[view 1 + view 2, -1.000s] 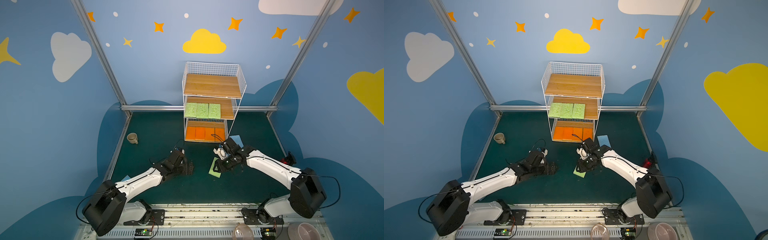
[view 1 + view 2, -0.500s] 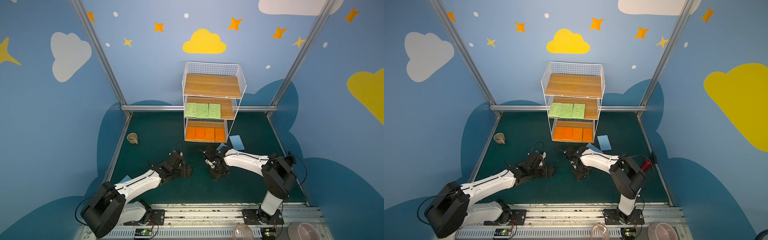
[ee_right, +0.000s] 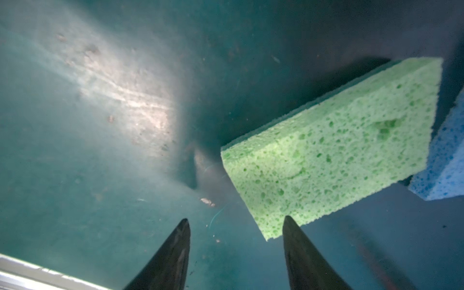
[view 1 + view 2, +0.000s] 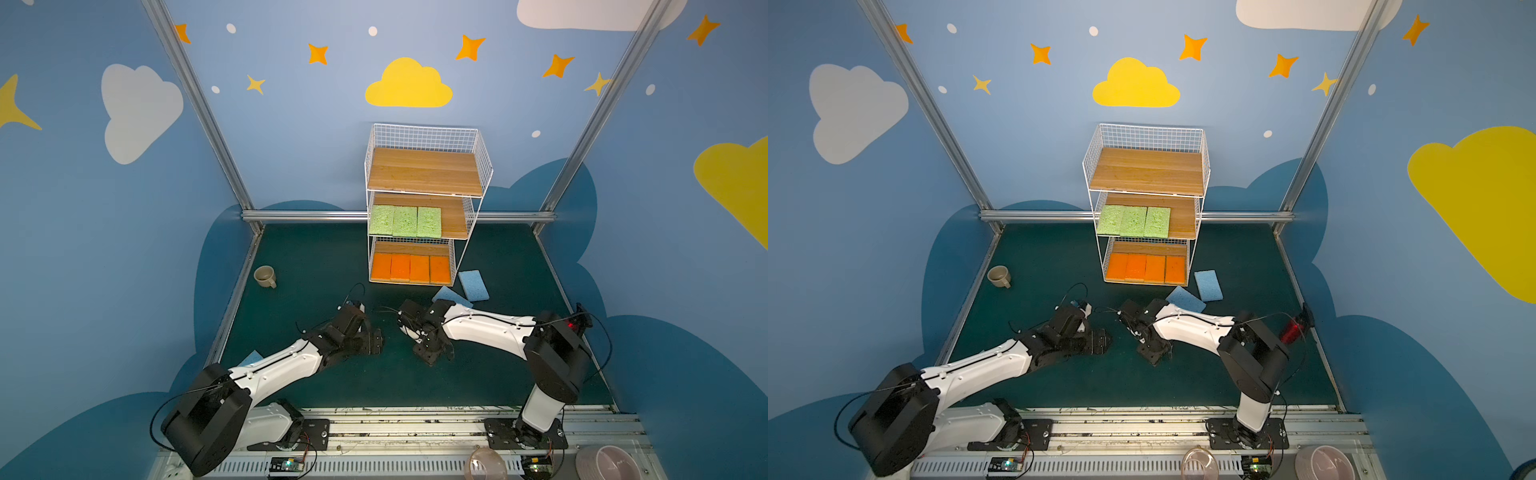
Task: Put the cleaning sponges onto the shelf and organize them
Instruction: 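Lower the right gripper over the green sponge and grasp its edge, then lift the green sponge and carry it up to the middle shelf board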
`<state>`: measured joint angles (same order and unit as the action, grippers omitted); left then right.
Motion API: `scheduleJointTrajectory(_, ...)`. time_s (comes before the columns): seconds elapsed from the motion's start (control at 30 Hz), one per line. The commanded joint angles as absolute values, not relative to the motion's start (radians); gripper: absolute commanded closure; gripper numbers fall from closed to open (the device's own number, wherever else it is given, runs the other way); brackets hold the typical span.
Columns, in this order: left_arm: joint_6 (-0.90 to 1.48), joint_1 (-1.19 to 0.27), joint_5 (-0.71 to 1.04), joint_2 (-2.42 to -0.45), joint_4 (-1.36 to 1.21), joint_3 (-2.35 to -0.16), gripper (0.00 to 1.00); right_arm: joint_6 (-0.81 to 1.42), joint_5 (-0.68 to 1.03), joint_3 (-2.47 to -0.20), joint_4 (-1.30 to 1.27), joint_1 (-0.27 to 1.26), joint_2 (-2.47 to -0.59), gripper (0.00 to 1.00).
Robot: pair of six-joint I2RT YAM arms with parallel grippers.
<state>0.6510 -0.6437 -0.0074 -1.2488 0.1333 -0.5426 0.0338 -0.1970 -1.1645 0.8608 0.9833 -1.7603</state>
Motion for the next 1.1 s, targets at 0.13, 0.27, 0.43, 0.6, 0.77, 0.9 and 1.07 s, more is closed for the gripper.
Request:
scheduleJointTrajectory(0.13,0.638,-0.634,-0.009,-1.24,0.146,-0.536,0.0,-0.011,-0.203,-1.211,0.833,0.974,-1.848,0.49)
scheduleJointTrajectory(0.27,0.635,-0.633,-0.012,-1.234,0.156,-0.536,0.0,-0.021,-0.179,-1.231,0.828,0.967,-1.89,0.56)
scheduleJointTrajectory(0.43,0.636,-0.632,-0.017,-1.227,0.157,-0.534,0.0,-0.018,-0.159,-1.238,0.831,0.953,-1.897,0.82)
scheduleJointTrajectory(0.6,0.638,-0.629,-0.011,-1.235,0.149,-0.535,0.0,0.01,-0.248,-1.228,0.833,0.951,-1.857,1.0)
scheduleJointTrajectory(0.77,0.641,-0.629,0.0,-1.237,0.147,-0.538,0.0,0.017,-0.336,-1.198,0.807,0.956,-1.708,1.0)
scheduleJointTrajectory(0.9,0.64,-0.628,-0.006,-1.206,0.159,-0.535,0.0,-0.033,-0.373,-1.18,0.798,0.972,-1.545,1.0)
scheduleJointTrajectory(1.07,0.647,-0.629,-0.002,-1.166,0.138,-0.513,0.0,-0.254,-0.345,-1.179,0.728,0.989,-1.376,1.0)
